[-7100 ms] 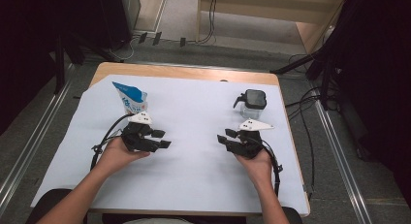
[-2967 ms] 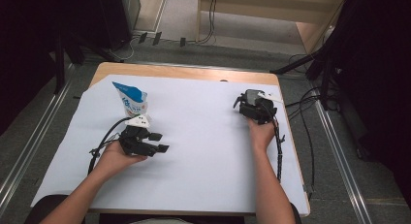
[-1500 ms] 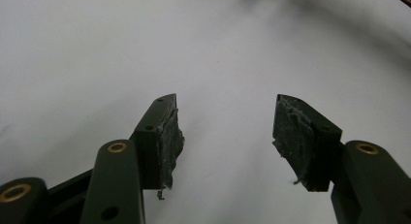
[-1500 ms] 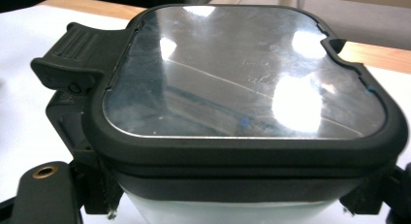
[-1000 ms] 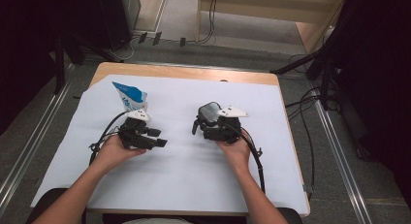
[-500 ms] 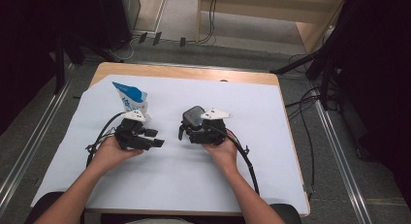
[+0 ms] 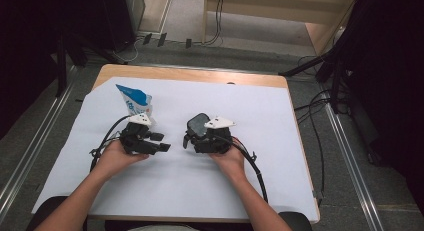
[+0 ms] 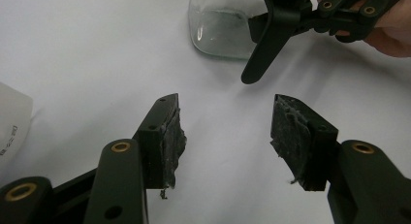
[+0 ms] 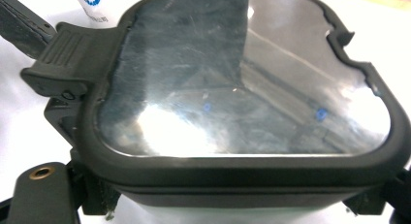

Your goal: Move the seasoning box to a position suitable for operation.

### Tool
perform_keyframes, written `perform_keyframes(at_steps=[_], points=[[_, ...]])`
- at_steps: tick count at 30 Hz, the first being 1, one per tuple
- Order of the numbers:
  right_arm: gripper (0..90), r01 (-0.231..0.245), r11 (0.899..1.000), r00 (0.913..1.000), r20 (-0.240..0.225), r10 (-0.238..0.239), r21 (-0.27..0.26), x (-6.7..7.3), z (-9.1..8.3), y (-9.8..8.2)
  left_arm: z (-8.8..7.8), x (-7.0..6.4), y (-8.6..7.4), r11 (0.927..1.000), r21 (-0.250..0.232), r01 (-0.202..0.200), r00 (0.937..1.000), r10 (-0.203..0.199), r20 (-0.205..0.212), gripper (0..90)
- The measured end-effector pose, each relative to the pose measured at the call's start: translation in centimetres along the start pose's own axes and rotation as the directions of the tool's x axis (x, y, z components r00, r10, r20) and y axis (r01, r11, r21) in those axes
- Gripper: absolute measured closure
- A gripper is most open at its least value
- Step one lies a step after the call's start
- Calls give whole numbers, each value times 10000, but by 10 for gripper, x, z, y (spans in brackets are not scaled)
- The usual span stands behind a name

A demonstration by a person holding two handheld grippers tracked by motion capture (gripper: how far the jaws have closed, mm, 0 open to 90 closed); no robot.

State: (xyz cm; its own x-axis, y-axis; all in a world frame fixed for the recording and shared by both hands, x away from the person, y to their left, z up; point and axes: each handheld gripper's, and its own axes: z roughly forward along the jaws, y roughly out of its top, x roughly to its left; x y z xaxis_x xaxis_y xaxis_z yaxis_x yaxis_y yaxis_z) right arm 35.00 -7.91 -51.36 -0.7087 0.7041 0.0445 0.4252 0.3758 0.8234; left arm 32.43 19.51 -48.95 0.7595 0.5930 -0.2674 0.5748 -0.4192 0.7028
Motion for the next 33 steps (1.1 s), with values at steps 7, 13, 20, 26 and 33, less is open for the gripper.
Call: perform_keyframes(at_steps=[7,13,20,26,33], points=[[88,-701,9975,9960,-540,706,120,-5,-14,2,1,0,3,10000,4,-70,10000,70,40,470],[88,-729,9973,9953,-639,733,99,-2,-34,-1,-6,1,9,9988,-454,-198,9994,211,285,630],[151,-899,9960,9945,-546,898,16,-7,-63,-4,-2,-4,27,9969,-367,-693,9954,715,643,900],[327,-1262,9920,9911,-427,1260,-29,-18,-70,-7,6,-2,44,9964,-214,-822,9930,837,835,900],[818,-1371,9900,9873,-768,1393,331,-21,-64,-11,19,4,34,9970,-110,-769,9942,775,741,900]])
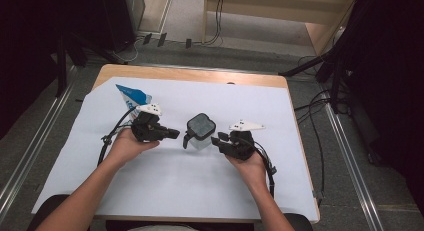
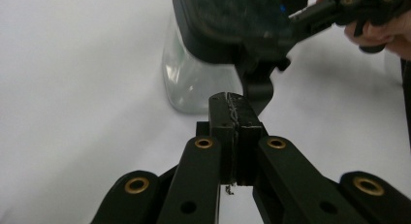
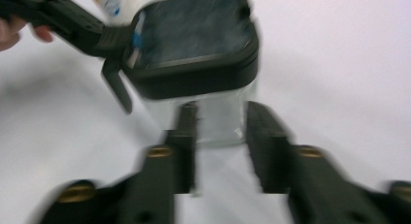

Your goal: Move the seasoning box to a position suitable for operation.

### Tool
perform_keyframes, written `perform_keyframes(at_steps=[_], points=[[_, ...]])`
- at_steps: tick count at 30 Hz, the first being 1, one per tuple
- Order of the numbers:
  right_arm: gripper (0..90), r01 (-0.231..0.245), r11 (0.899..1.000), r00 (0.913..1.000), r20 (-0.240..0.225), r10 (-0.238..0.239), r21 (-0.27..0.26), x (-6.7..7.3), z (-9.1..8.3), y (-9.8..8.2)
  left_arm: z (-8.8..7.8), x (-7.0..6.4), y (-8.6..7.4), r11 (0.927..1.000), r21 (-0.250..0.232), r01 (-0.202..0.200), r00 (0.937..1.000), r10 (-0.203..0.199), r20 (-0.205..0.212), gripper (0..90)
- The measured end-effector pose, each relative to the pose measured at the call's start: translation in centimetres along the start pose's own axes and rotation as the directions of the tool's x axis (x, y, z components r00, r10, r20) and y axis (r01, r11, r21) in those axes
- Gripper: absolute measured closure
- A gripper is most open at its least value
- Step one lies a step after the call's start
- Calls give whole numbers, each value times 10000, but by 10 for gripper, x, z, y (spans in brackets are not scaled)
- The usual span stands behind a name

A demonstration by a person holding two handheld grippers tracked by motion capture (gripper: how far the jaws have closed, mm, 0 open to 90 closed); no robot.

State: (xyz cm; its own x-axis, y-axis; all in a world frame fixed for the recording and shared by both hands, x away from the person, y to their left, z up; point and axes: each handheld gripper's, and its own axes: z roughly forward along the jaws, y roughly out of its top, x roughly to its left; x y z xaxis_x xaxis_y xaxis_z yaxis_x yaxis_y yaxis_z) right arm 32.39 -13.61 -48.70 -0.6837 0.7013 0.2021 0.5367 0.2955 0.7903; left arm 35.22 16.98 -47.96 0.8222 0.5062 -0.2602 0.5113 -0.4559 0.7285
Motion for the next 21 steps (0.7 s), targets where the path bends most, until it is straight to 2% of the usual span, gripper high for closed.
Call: perform_keyframes(at_steps=[2,5,8,21], points=[[900,129,9999,9999,26,-129,86,3,3,-2,5,0,-1,9999,-57,104,9998,-103,160,900],[900,159,9996,9999,28,-160,244,6,9,-4,13,-4,0,9999,50,-122,9998,121,160,900],[900,80,9997,10000,4,-80,229,6,13,-4,17,-5,-1,9997,181,-154,9998,152,132,900],[900,-91,9999,9999,50,91,60,1,14,-1,21,-13,-2,9999,35,-99,9998,99,177,900]])
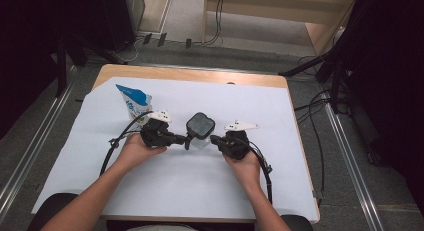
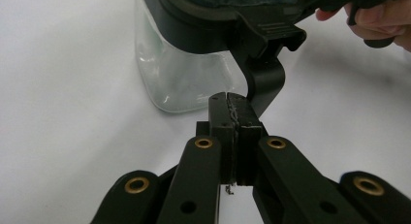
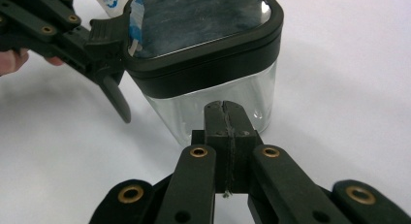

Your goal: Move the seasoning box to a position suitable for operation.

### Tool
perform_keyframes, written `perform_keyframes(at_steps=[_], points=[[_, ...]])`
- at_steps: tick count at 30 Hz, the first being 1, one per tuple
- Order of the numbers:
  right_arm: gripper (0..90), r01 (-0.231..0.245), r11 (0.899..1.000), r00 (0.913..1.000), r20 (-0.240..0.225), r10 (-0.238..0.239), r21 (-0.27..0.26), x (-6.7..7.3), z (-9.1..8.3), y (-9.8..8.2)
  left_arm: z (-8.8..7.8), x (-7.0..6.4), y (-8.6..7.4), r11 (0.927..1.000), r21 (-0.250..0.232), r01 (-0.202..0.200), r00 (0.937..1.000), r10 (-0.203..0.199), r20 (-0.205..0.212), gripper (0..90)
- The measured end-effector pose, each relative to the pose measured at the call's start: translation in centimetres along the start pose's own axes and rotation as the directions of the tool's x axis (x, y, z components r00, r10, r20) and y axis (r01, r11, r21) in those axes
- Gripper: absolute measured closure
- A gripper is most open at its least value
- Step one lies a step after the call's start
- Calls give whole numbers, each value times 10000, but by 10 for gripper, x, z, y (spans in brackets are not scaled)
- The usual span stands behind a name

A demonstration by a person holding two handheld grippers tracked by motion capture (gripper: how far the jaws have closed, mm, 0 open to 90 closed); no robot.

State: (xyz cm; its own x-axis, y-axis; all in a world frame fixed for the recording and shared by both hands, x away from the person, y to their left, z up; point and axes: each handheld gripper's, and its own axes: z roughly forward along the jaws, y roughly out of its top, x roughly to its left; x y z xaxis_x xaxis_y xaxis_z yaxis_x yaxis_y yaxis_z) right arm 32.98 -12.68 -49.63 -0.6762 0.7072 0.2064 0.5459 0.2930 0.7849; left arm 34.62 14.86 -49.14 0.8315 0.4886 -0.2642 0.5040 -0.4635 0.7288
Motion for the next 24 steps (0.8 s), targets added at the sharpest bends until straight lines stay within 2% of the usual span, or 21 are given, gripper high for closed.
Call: perform_keyframes(at_steps=[5,8,11,17,24], points=[[900,-64,9999,10000,29,64,-111,-2,2,3,-1,-4,0,9998,-149,159,9996,-156,229,900],[900,-97,9999,9999,103,98,-131,-3,4,5,0,-10,1,9999,-112,106,9999,-105,58,900],[900,-269,9996,9996,72,270,-113,-5,6,8,2,-15,2,9997,-133,220,9998,-220,18,900],[900,-108,9997,9999,100,110,-229,-6,11,11,7,-26,2,9995,-246,220,9996,-224,-151,900],[900,-21,9996,9998,188,26,-264,-7,13,15,13,-32,5,9995,-247,177,9998,-179,-79,900]])
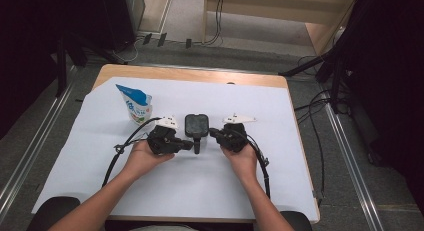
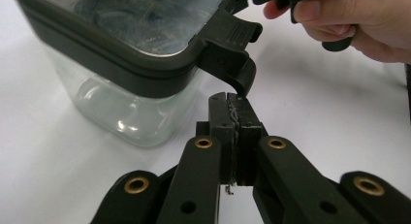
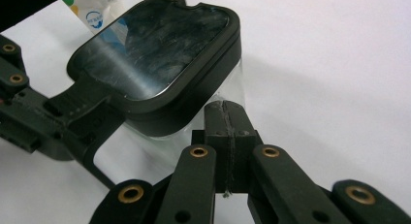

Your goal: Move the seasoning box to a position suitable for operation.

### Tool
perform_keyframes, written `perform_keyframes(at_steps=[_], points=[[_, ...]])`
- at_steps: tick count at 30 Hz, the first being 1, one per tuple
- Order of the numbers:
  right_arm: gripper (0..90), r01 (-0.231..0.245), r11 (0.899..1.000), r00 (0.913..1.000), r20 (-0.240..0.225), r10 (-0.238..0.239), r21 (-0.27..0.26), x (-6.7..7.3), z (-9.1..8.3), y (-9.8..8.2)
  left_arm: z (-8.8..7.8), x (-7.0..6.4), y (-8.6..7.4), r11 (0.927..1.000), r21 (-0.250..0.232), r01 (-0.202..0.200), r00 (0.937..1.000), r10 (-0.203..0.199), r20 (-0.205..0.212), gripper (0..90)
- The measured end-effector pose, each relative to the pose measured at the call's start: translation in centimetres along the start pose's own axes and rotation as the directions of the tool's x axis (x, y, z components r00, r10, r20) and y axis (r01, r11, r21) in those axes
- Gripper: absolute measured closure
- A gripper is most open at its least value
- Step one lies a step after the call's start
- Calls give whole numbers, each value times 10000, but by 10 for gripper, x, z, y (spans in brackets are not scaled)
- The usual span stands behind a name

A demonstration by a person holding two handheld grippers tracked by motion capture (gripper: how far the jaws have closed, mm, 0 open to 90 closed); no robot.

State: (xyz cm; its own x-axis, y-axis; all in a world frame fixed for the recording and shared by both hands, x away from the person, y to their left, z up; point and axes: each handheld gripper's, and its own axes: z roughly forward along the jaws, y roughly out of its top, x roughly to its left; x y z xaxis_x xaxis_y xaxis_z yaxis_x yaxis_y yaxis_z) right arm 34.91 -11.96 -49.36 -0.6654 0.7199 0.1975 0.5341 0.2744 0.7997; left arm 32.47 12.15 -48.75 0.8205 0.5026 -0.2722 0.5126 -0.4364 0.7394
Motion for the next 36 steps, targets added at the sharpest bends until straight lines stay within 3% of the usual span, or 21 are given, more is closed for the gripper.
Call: perform_keyframes(at_steps=[7,12,17,22,26,36], points=[[900,-1,10000,10000,-30,1,93,-1,3,0,6,-5,3,9997,63,-231,9992,229,330,900],[900,-56,9999,10000,-81,55,-115,-1,-6,-1,-8,2,1,9981,525,-307,9987,285,420,900],[900,-245,9993,9994,-269,238,-267,2,-20,-3,-25,13,1,9989,380,-268,9988,252,423,900],[900,-101,9997,9992,-399,91,-234,17,-36,-12,-35,25,0,9993,304,-209,9989,196,428,900],[900,-25,10000,9982,-602,19,-91,28,-40,-18,-39,35,-2,9999,104,5,9990,-9,446,900],[900,470,9986,9921,-1171,-439,238,54,-29,-27,-39,38,-1,10000,72,-42,9990,39,446,898]])
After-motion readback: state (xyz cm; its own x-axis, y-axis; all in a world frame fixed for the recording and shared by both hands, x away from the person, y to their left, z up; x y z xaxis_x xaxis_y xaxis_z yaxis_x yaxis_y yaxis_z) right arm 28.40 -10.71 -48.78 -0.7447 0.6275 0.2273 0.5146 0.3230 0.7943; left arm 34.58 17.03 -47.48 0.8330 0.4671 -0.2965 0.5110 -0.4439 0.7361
